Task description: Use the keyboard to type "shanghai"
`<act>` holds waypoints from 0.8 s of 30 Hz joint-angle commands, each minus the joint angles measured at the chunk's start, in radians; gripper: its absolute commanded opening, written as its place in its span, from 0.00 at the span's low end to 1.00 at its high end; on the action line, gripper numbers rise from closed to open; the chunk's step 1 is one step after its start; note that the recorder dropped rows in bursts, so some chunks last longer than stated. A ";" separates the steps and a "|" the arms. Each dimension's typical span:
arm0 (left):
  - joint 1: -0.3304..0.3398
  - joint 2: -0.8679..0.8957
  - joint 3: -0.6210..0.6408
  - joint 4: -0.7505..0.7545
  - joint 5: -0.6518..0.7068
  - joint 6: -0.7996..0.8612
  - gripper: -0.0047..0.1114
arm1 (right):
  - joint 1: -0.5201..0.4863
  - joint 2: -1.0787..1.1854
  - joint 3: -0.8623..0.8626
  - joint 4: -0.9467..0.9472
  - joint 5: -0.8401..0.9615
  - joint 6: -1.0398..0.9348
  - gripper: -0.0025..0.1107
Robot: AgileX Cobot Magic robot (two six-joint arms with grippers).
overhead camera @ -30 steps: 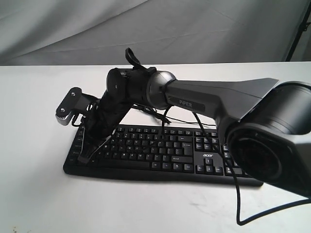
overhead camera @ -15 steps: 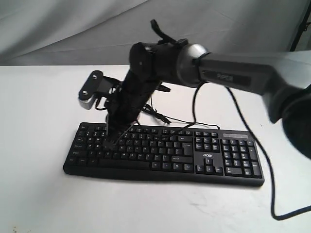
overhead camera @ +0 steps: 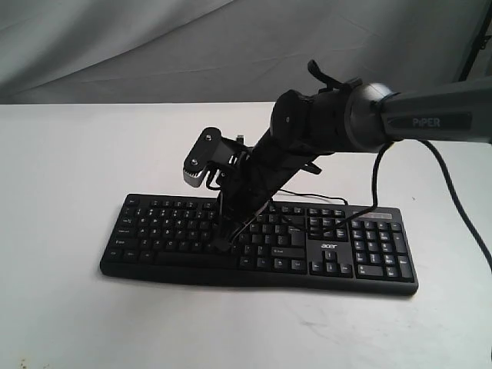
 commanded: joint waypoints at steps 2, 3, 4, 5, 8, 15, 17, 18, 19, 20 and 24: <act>-0.006 -0.002 0.002 0.000 -0.006 -0.003 0.04 | -0.022 -0.015 0.006 0.002 -0.014 -0.010 0.02; -0.006 -0.002 0.002 0.000 -0.006 -0.003 0.04 | -0.022 -0.015 0.006 0.002 -0.017 -0.010 0.02; -0.006 -0.002 0.002 0.000 -0.006 -0.003 0.04 | -0.022 -0.015 0.006 0.002 -0.019 -0.010 0.02; -0.006 -0.002 0.002 0.000 -0.006 -0.003 0.04 | -0.022 -0.015 0.006 0.002 -0.023 -0.010 0.02; -0.006 -0.002 0.002 0.000 -0.006 -0.003 0.04 | -0.022 -0.011 0.006 0.004 -0.032 -0.010 0.02; -0.006 -0.002 0.002 0.000 -0.006 -0.003 0.04 | -0.022 0.021 0.006 0.028 -0.038 -0.027 0.02; -0.006 -0.002 0.002 0.000 -0.006 -0.003 0.04 | -0.022 0.021 0.006 0.028 -0.038 -0.027 0.02; -0.006 -0.002 0.002 0.000 -0.006 -0.003 0.04 | -0.022 0.021 0.006 0.028 -0.038 -0.027 0.02; -0.006 -0.002 0.002 0.000 -0.006 -0.003 0.04 | -0.022 0.021 0.006 0.028 -0.038 -0.027 0.02; -0.006 -0.002 0.002 0.000 -0.006 -0.003 0.04 | -0.022 0.021 0.006 0.028 -0.038 -0.027 0.02; -0.006 -0.002 0.002 0.000 -0.006 -0.003 0.04 | -0.022 0.021 0.006 0.028 -0.038 -0.027 0.02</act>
